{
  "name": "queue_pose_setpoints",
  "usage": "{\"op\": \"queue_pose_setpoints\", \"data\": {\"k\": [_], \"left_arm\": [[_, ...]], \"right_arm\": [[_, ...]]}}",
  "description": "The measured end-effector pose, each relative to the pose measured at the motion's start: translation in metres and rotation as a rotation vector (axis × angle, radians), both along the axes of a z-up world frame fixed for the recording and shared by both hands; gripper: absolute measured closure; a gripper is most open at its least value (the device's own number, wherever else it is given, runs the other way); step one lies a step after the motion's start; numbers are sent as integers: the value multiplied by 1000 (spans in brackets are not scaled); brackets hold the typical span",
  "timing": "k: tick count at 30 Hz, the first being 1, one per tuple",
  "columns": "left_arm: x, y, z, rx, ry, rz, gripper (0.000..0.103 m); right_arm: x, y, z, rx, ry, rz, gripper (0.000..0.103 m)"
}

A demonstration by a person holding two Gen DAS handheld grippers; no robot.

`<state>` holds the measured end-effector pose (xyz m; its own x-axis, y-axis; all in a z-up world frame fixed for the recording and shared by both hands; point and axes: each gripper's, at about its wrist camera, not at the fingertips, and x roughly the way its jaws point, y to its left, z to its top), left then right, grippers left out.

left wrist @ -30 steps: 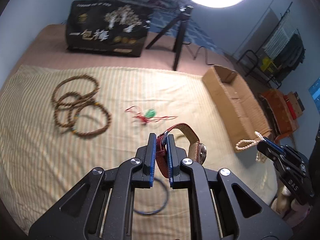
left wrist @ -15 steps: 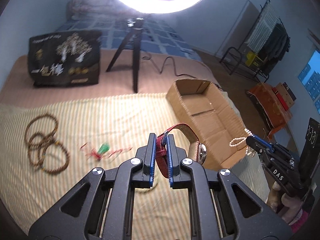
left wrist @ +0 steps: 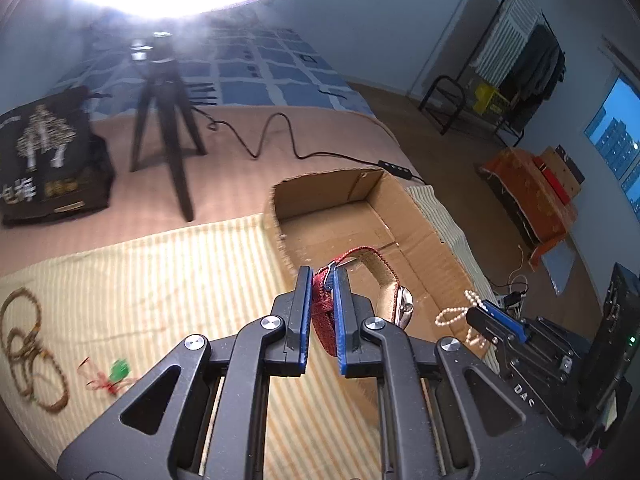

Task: Organize jewelry
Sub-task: 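Carry watch and pearls into the cardboard box and open both tools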

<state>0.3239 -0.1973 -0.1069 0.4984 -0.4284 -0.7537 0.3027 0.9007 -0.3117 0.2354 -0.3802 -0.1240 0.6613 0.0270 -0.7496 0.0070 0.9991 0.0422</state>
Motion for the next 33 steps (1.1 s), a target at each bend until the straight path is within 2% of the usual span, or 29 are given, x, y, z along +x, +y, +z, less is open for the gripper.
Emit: {"op": "queue_pose_setpoints", "data": {"k": [9, 18, 22, 23, 25, 27, 33], "left_arm": [[24, -34, -26, 22, 52, -16, 95], [30, -42, -42, 41, 78, -21, 94], [32, -42, -43, 23, 91, -22, 94], [32, -42, -43, 23, 93, -25, 90], [31, -41, -41, 28, 85, -25, 78], [28, -41, -38, 35, 71, -28, 75], [22, -39, -29, 38, 53, -23, 75]], "right_arm": [[11, -14, -12, 21, 33, -29, 95], [16, -10, -19, 20, 57, -27, 94], [16, -8, -20, 9, 60, -23, 94], [16, -8, -20, 5, 61, -23, 94], [15, -6, -21, -1, 65, -19, 87], [15, -6, -19, -3, 60, -22, 59], [11, -4, -10, -15, 32, -14, 57]]}}
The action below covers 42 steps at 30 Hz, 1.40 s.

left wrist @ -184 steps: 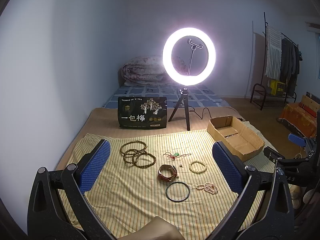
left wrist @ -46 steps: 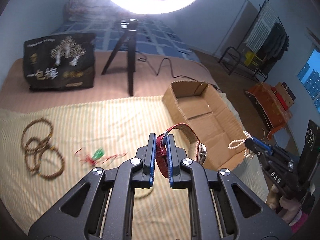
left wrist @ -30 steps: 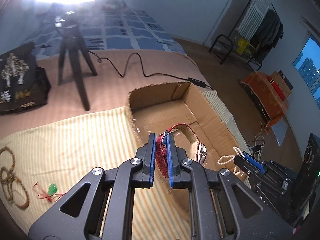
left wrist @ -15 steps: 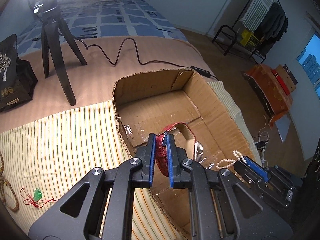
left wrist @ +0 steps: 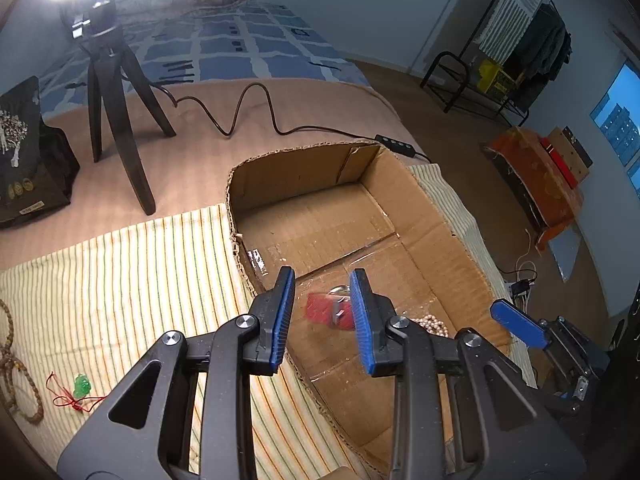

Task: Organize jewelry
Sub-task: 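Carry watch and pearls into the cardboard box and open both tools, then grasp the brown bead mala with left tool while right tool grasps cream bracelet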

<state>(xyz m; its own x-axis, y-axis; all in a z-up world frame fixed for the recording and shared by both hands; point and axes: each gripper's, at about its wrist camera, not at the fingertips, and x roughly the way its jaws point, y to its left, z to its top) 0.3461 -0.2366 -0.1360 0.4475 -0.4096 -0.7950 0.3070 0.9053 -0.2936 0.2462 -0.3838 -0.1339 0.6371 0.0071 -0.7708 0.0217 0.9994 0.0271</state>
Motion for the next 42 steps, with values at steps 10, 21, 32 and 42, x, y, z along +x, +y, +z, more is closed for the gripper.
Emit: {"op": "queue_pose_setpoints", "data": {"k": [10, 21, 32, 42], "left_arm": [[-18, 11, 25, -4, -42, 12, 75], [-50, 45, 55, 37, -123, 31, 75], [-81, 122, 72, 77, -176, 75, 65], [-96, 210, 60, 128, -158, 142, 65]], "right_arm": [[-10, 5, 15, -24, -22, 8, 57], [-26, 26, 36, -40, -62, 53, 57], [-41, 57, 49, 3, -88, 104, 46], [-45, 93, 44, 23, -63, 186, 44]]}}
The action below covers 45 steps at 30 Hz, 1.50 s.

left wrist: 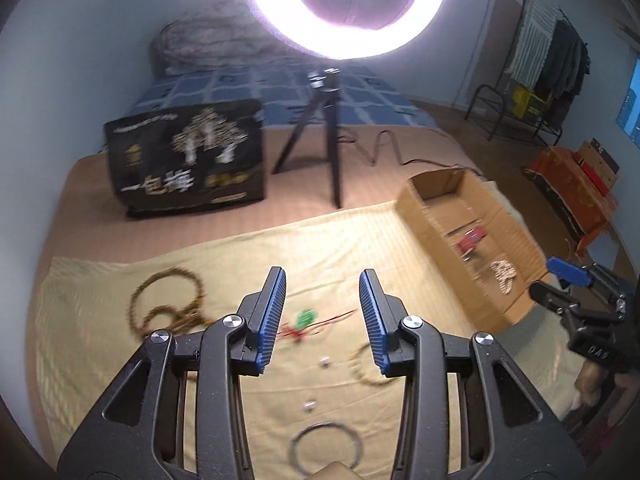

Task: Organize jewelry
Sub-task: 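Grasp the brown bead mala with left tool while right tool grasps cream bracelet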

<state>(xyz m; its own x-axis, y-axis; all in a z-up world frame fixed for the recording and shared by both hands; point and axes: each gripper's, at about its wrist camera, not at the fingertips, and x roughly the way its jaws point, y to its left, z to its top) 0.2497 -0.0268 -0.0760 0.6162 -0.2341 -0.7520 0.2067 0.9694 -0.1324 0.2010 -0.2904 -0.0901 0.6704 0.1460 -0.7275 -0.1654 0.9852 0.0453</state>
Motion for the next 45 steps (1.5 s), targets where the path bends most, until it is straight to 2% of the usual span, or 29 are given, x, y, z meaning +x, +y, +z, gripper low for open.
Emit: {"op": "queue_pose_setpoints", "data": {"k": [7, 9, 18, 26, 33, 37, 40, 45], "left_arm": [[4, 55, -21, -28, 58, 50, 64], [7, 68, -27, -32, 70, 64, 59], [38, 128, -69, -106, 167, 146, 57], [67, 142, -101, -134, 235, 154, 57], [88, 146, -123, -113, 272, 174, 57], [96, 154, -133, -144, 300, 190, 57], [99, 160, -146, -197, 348, 196, 57], [92, 163, -147, -260, 375, 166, 57]], "right_arm": [[0, 33, -10, -13, 36, 77, 43], [0, 42, -16, -23, 51, 101, 43], [10, 69, -42, -55, 128, 170, 43], [18, 77, -58, -85, 165, 190, 43], [22, 83, -64, -113, 176, 204, 43], [24, 84, -67, -117, 182, 209, 43], [26, 84, -70, -128, 190, 211, 43], [28, 82, -73, -139, 190, 204, 43]]}}
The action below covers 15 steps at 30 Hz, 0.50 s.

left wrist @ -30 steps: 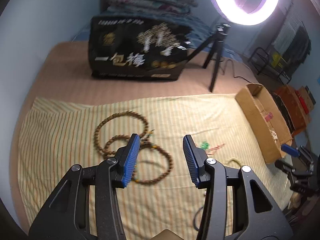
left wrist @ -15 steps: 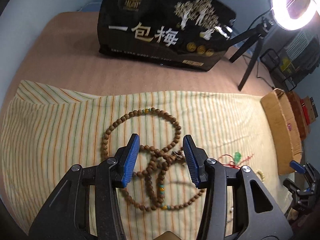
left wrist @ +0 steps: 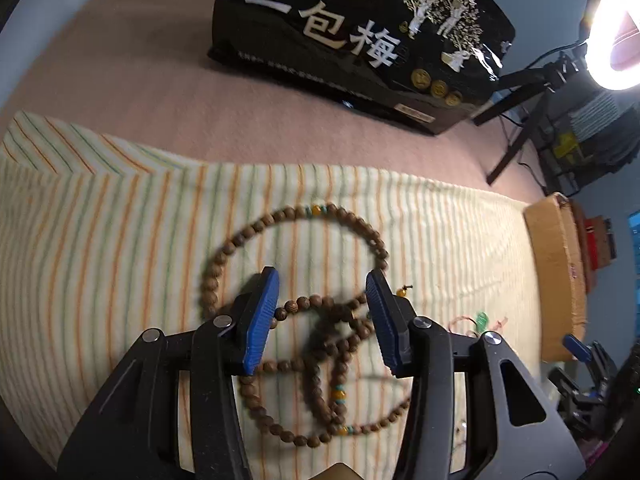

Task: Organize jewelry
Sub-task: 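Grasp the brown bead mala with left tool while right tool grasps cream bracelet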

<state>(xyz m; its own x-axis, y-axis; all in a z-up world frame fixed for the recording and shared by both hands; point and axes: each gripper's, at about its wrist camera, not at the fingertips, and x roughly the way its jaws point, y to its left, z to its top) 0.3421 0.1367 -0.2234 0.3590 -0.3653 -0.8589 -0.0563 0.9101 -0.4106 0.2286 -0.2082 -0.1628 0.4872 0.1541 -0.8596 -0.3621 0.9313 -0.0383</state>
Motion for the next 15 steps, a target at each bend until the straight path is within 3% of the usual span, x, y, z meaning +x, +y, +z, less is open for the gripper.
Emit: {"op": "queue_pose_setpoints", "data": {"k": [6, 15], "left_arm": [[-13, -13, 5, 33, 4, -53, 57], [-30, -59, 5, 282, -43, -192, 57]], "right_arm": [[3, -4, -5, 8, 19, -7, 43], [3, 10, -19, 48, 89, 49, 43]]}}
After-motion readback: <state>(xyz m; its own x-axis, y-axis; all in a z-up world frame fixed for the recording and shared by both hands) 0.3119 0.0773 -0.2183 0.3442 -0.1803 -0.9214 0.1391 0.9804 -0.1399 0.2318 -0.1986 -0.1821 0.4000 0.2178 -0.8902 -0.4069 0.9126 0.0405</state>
